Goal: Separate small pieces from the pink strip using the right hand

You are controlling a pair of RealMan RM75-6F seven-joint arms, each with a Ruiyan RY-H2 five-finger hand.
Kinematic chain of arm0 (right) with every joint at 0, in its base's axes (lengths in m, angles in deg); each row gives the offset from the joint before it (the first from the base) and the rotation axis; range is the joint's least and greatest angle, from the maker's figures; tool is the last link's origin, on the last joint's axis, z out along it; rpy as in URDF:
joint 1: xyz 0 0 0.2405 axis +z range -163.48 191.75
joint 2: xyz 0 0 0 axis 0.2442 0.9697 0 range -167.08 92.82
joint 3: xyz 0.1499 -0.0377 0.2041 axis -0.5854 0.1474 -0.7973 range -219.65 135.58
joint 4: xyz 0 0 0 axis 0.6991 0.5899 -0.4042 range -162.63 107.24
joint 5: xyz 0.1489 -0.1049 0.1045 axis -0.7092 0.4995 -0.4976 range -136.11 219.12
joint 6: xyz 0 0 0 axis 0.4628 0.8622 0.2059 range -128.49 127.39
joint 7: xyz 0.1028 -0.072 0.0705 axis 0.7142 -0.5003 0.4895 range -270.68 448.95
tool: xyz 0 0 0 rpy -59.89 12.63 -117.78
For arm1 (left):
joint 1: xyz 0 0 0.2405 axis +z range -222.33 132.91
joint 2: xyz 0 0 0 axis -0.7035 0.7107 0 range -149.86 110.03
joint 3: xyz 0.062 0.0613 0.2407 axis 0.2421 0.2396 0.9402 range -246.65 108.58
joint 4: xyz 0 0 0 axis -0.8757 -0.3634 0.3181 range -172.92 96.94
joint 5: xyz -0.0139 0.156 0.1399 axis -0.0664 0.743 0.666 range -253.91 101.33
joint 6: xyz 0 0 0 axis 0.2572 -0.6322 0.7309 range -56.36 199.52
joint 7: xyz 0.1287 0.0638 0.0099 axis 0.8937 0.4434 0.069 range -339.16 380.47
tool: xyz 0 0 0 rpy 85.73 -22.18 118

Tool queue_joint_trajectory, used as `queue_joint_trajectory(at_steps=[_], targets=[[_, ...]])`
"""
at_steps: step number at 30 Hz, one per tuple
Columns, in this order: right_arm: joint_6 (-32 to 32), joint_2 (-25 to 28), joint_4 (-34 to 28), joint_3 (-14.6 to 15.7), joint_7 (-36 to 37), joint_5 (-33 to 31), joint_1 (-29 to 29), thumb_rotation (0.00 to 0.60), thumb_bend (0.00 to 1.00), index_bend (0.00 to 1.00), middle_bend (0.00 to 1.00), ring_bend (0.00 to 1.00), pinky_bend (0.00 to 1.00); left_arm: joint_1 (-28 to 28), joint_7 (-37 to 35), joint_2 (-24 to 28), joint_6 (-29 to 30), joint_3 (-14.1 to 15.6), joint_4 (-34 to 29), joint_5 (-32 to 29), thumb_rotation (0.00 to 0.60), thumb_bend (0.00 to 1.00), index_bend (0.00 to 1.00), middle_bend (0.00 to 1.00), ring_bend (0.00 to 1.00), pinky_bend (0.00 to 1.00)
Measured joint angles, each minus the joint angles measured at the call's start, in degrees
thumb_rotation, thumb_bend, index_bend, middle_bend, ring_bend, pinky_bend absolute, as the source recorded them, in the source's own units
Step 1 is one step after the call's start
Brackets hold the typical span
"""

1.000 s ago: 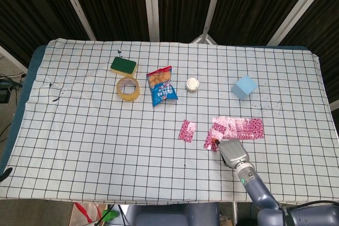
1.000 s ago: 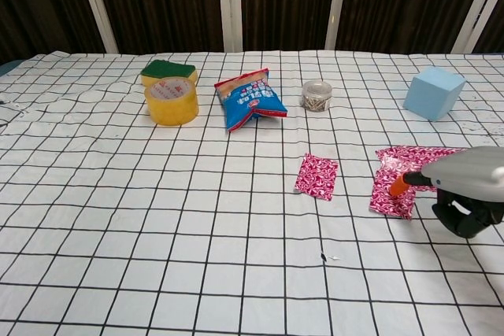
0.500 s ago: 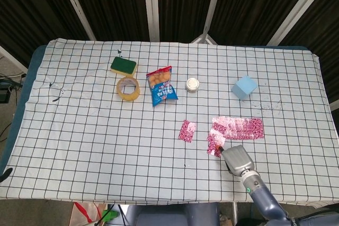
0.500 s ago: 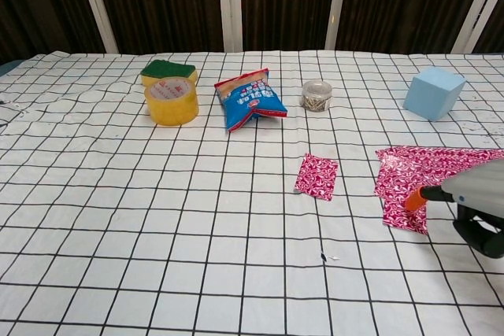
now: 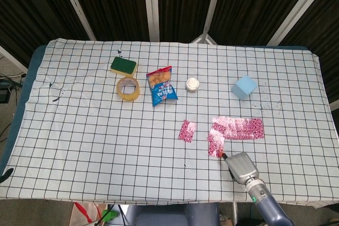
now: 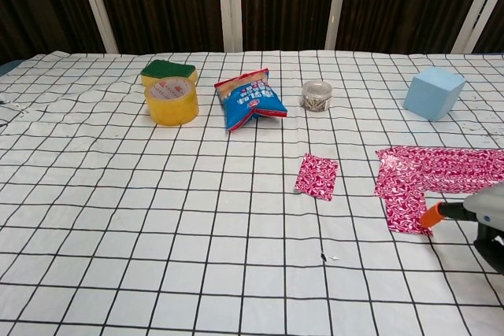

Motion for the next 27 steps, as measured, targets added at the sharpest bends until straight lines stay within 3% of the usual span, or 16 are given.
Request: queue_joint_trajectory(at_steps=[9,21,27], targets=[[-0.2,0.1,0.7,-2.8,1.0,-0.2,-0.1,0.600,0.76,0.19,0.80,0.79,0.49,-0.1,0.3,-0.1,-0.1,-0.1,0.0,-0.3,0.600,0.26,0.16,0.00,0.00,0.06],[-5.4,-3.0,5.4,-6.1,-0.7,-7.7,2.6,0.600,0.76,0.19,0.80,0.79,0.49,0.0,0.7,-0.3,0.3,-0.3,0.0,-0.7,0.600,0.26,0.16,0.00,0.00,0.06],[-6.0,-4.1,6.4,-6.4,-1.9,-9.4,3.2,0.600,0.76,0.19,0.80,0.79,0.49,0.0,0.5,-0.2,0.2,-0.4,0.1,-0.9,0.600,0.26,0.16,0.00,0.00,0.06]])
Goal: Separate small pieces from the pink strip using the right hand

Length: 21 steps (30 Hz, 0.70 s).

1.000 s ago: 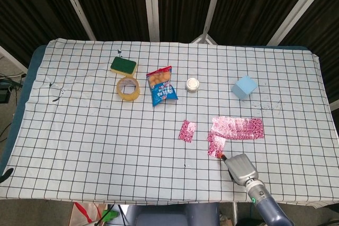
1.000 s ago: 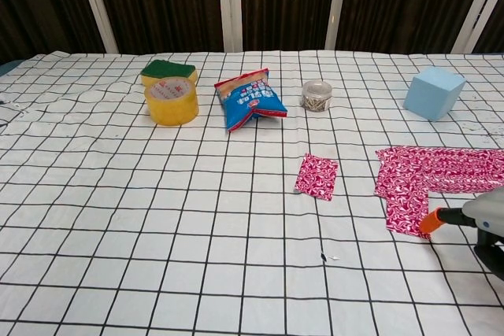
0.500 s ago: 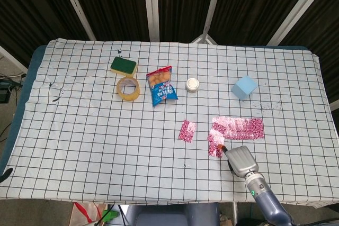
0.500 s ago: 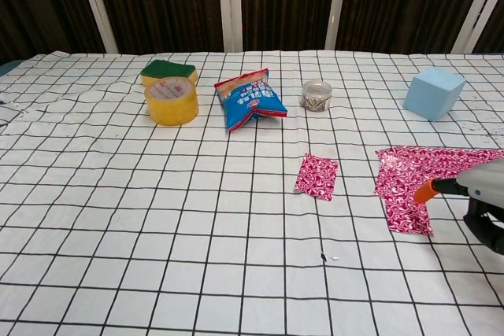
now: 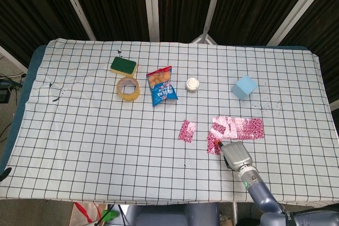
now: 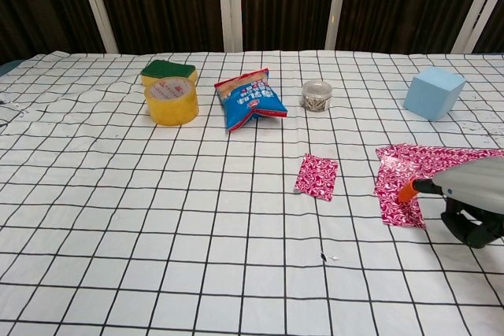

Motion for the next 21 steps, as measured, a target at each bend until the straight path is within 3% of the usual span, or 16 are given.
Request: queue_joint_trajectory(at_steps=[21], targets=[[4.4,0.6,-4.5,7.1,-2.1,6.1,-4.9,0.600,0.77,0.17,0.80,0.79,0.49,0.0,0.2,0.0,0.0,0.2,-0.1,0.5,0.600,0.26,0.16,0.00,0.00,0.06]])
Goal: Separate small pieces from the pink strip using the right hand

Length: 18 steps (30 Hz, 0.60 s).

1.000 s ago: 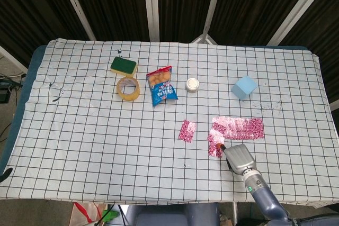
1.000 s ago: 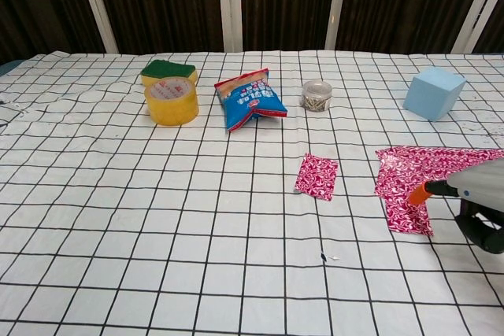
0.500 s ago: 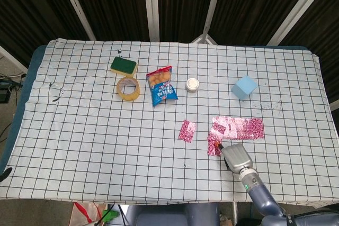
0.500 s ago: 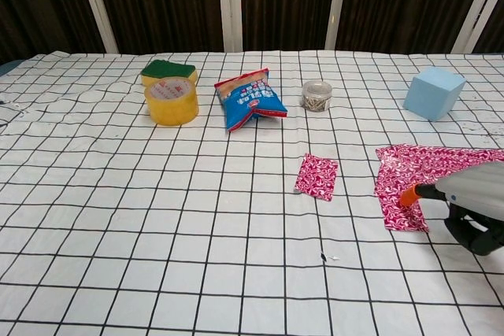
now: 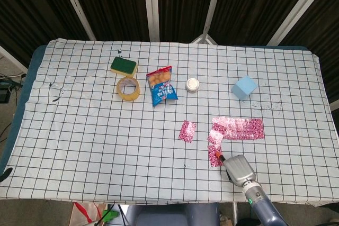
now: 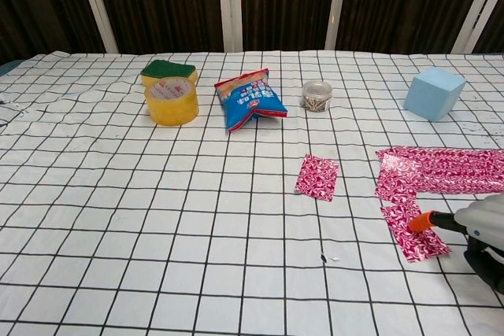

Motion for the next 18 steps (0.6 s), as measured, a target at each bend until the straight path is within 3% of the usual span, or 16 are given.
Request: queue_joint_trajectory(at_steps=[8,14,16,18], targets=[[1.6,1.4,-1.9,1.4,0.8,3.6,-1.7,0.600,0.77,0.17,0.80,0.79,0.49,-0.2,0.8,-0.2,-0.3,0.1,-0.1,0.1,0.600,0.26,0.16,0.00,0.00,0.06],[3.0,2.4,-3.2,0.8,1.7,7.0,-2.5,0.600,0.77,0.16,0.80,0.77,0.49,-0.3,1.2,-0.4,-0.3,0.1,-0.3,0.1,0.600,0.26,0.16,0.00,0.00,0.06],[3.4,2.6,-3.4,0.2,2.4,7.9,-2.7,0.600,0.77,0.13,0.75,0.72,0.49,-0.3,1.2,-0.4,-0.3,0.1,-0.3,0.0,0.600,0.26,0.16,0.00,0.00,0.06],[3.8,2.8,-3.6,-0.5,3.4,8.8,-2.8,0.600,0.77,0.08,0.61,0.58,0.45,-0.3,1.1,-0.4,-0.3,0.1,-0.3,0.0,0.600,0.26,0.16,0.00,0.00,0.06]])
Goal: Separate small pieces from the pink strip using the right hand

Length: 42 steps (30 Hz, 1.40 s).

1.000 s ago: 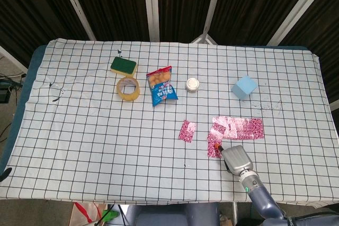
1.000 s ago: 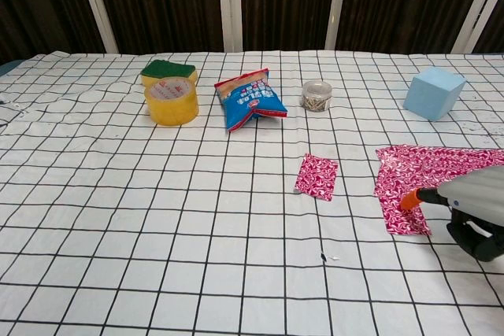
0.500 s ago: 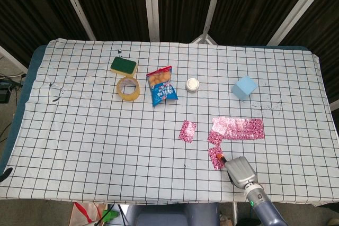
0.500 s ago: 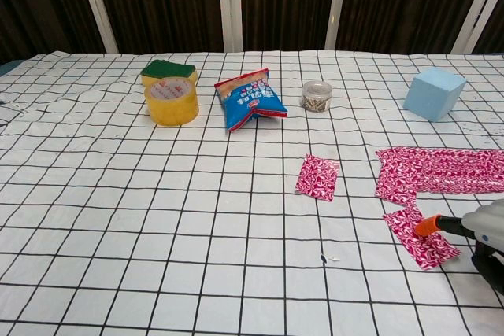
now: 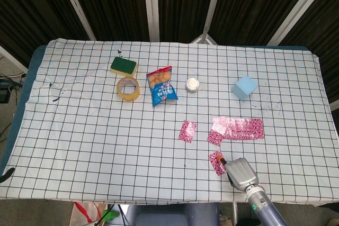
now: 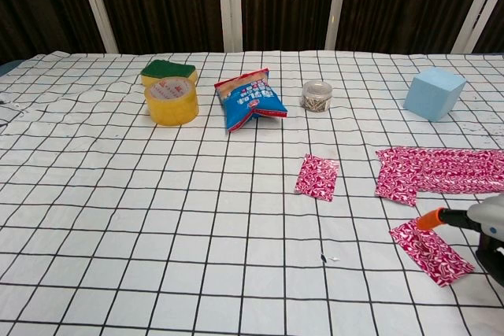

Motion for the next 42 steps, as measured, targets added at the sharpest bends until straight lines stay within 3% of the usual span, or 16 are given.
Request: queue_joint_trajectory(at_steps=[6,11,16,20,27,33,42], targets=[[2.3,1.4,-0.7,-3.0,6.8,4.1,-0.8,0.600,0.77,0.00,0.23,0.23,0.18,0.1,-0.8,0.3,0.1,0.0,0.1,0.0,0.600,0.26,0.16,0.00,0.00,0.06],[6.5,3.5,-0.1,-5.9,17.4,9.4,-3.0,0.600,0.70,0.00,0.06,0.08,0.08,0.3,-1.8,0.6,0.3,0.1,0.2,0.4,0.600,0.26,0.16,0.00,0.00,0.06],[10.0,6.3,2.2,-6.6,28.1,14.0,-6.4,0.600,0.57,0.00,0.01,0.05,0.04,0.4,-2.5,0.9,0.2,0.3,0.4,1.0,0.600,0.26,0.16,0.00,0.00,0.06],[13.2,8.6,6.3,-5.0,33.6,18.7,-11.0,0.600,0.56,0.00,0.00,0.05,0.04,0.6,-2.9,1.0,0.5,0.6,0.4,1.7,0.600,0.26,0.16,0.00,0.00,0.06],[20.2,8.8,11.6,-3.2,33.9,21.4,-17.3,0.600,0.56,0.00,0.00,0.05,0.02,1.1,-3.9,1.4,1.2,0.9,0.6,2.2,0.600,0.26,0.16,0.00,0.00,0.06],[25.8,9.3,14.5,-4.9,34.9,19.5,-21.8,0.600,0.56,0.00,0.00,0.05,0.02,1.7,-5.7,1.9,1.9,1.1,0.9,2.7,0.600,0.26,0.16,0.00,0.00,0.06],[28.0,12.4,15.5,-6.1,40.1,21.3,-25.1,0.600,0.56,0.00,0.00,0.05,0.02,1.9,-7.3,2.4,1.8,1.4,1.4,3.7,0.600,0.26,0.16,0.00,0.00,0.06]])
